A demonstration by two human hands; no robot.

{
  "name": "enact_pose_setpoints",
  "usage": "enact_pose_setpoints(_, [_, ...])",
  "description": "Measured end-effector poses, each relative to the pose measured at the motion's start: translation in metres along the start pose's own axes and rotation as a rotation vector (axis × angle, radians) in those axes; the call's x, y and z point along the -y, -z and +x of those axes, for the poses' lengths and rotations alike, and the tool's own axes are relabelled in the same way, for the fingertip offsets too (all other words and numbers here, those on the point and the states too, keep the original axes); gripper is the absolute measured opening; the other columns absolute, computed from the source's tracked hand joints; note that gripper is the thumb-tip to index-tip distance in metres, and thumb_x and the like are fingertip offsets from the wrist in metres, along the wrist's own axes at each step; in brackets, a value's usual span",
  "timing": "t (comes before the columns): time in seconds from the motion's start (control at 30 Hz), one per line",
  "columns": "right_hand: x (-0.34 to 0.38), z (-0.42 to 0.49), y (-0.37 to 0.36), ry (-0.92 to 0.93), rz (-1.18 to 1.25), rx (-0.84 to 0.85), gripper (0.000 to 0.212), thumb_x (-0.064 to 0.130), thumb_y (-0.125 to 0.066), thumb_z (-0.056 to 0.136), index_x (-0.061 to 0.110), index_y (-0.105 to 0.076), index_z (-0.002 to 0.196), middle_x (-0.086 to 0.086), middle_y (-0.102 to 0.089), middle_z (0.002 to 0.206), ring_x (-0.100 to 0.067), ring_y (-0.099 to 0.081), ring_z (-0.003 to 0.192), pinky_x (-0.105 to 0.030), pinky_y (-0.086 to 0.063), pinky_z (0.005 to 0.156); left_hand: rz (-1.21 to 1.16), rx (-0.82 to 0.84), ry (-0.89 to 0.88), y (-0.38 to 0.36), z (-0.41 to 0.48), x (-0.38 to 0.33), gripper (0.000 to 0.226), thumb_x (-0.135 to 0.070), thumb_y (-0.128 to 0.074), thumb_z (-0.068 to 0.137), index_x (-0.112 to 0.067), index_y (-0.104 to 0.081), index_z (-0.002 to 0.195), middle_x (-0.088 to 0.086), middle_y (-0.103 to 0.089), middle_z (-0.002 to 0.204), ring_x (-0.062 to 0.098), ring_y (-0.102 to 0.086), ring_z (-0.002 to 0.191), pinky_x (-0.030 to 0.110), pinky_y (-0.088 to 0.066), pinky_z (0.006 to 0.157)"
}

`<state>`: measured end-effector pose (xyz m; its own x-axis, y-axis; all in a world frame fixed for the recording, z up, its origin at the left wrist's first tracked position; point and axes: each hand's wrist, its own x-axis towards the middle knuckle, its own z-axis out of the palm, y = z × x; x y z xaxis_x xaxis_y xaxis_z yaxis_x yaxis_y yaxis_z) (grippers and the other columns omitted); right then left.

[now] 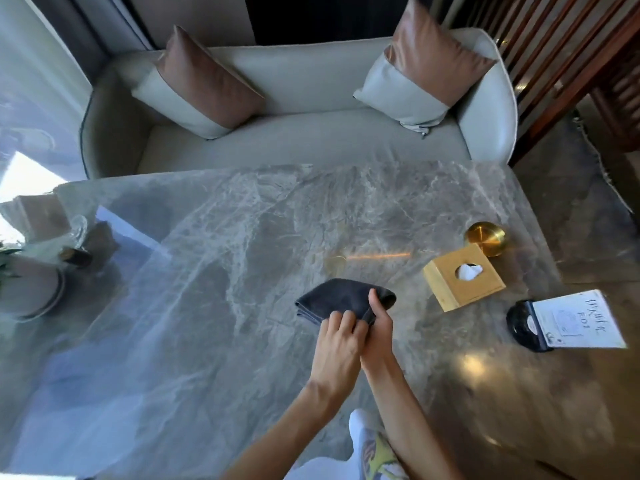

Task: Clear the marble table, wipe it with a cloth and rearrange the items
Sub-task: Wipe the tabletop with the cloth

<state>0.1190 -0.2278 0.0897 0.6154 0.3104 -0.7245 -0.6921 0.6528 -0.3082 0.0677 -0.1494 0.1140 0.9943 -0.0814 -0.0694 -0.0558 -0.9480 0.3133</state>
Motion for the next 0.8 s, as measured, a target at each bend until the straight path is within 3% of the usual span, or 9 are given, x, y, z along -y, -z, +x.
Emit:
enact_pose_setpoints(0.03, [-0.008,0.004,-0.001,0.051,-0.029,-0.028,0.033,0.036,-0.059,0.091,0.006,-0.063,0.079,-0.005,-0.061,0.069,-0.018,-0.064,0.07,-0.029,-0.049,0.076,-0.015,-0.012,-0.016,0.001,-0.002,0.007,0.026,-0.008,-0.075,0.064,-0.02,-0.065,0.084,-0.003,-0.054,0.079,0.018,-0.05,0.071,0.028,-0.046,0.059])
enact_pose_setpoints(0.1, [-0.023,0.009,0.0,0.095,-0.054,-0.061,0.029,0.024,-0.06,0.085,0.015,-0.051,0.06,0.001,-0.05,0.055,-0.014,-0.055,0.055,-0.025,-0.042,0.068,-0.029,0.024,-0.05,0.004,-0.006,0.015,0.028,-0.008,-0.074,0.063,-0.019,-0.066,0.088,-0.002,-0.056,0.08,0.019,-0.052,0.073,0.029,-0.048,0.06])
enact_pose_setpoints(0.2, [-0.032,0.001,-0.007,0.126,0.024,-0.081,0.023,0.019,-0.059,0.079,0.014,-0.052,0.058,0.0,-0.053,0.055,-0.016,-0.056,0.055,-0.026,-0.04,0.071,-0.036,0.072,-0.12,0.007,-0.009,0.023,0.032,-0.011,-0.066,0.069,-0.019,-0.068,0.099,-0.002,-0.058,0.088,0.018,-0.053,0.08,0.03,-0.051,0.067])
enact_pose_setpoints(0.3, [-0.033,-0.003,-0.007,0.145,0.151,-0.099,0.019,0.011,-0.049,0.082,0.006,-0.064,0.072,-0.007,-0.066,0.069,-0.022,-0.067,0.066,-0.03,-0.048,0.076,-0.179,0.086,-0.107,0.004,-0.01,0.035,0.042,-0.011,-0.046,0.078,-0.021,-0.067,0.112,-0.002,-0.06,0.094,0.019,-0.053,0.085,0.028,-0.051,0.07])
enact_pose_setpoints(0.43, [-0.024,-0.011,-0.008,0.046,0.215,-0.169,0.033,0.011,-0.04,0.081,-0.006,-0.066,0.093,-0.021,-0.069,0.087,-0.035,-0.069,0.081,-0.039,-0.048,0.086,-0.268,0.123,-0.108,0.0,-0.008,0.043,0.047,-0.003,-0.048,0.079,-0.022,-0.066,0.119,0.0,-0.063,0.104,0.021,-0.054,0.092,0.033,-0.053,0.074])
enact_pose_setpoints(0.53, [-0.016,-0.007,-0.003,-0.031,0.138,-0.178,0.037,0.012,-0.038,0.081,-0.009,-0.067,0.09,-0.022,-0.068,0.088,-0.037,-0.067,0.084,-0.041,-0.048,0.086,-0.333,0.113,-0.09,-0.001,-0.004,0.036,0.046,-0.002,-0.049,0.084,-0.019,-0.063,0.124,0.002,-0.064,0.106,0.022,-0.057,0.095,0.031,-0.052,0.076])
enact_pose_setpoints(0.63, [-0.009,-0.001,-0.005,-0.102,0.022,-0.136,0.02,0.017,-0.051,0.079,0.001,-0.059,0.089,-0.016,-0.062,0.084,-0.031,-0.065,0.087,-0.036,-0.049,0.087,-0.421,0.163,0.006,-0.005,0.004,0.032,0.043,-0.009,-0.05,0.094,-0.018,-0.053,0.136,0.007,-0.058,0.109,0.023,-0.054,0.101,0.03,-0.047,0.083])
enact_pose_setpoints(0.73, [0.002,0.011,0.001,-0.168,0.027,-0.058,0.046,0.034,-0.064,0.086,0.002,-0.054,0.118,-0.02,-0.054,0.113,-0.035,-0.05,0.125,-0.041,-0.031,0.116,-0.511,0.163,0.173,-0.007,0.016,0.03,0.027,-0.014,-0.048,0.096,-0.016,-0.065,0.118,0.005,-0.055,0.101,0.021,-0.057,0.091,0.024,-0.043,0.074])
enact_pose_setpoints(0.8, [0.011,0.011,0.002,-0.186,0.016,-0.036,0.052,0.039,-0.057,0.092,0.001,-0.052,0.127,-0.021,-0.054,0.119,-0.034,-0.047,0.129,-0.042,-0.029,0.117,-0.509,0.174,0.212,-0.006,0.024,0.026,0.022,-0.013,-0.047,0.096,-0.012,-0.068,0.105,0.002,-0.053,0.093,0.019,-0.055,0.079,0.023,-0.04,0.066])
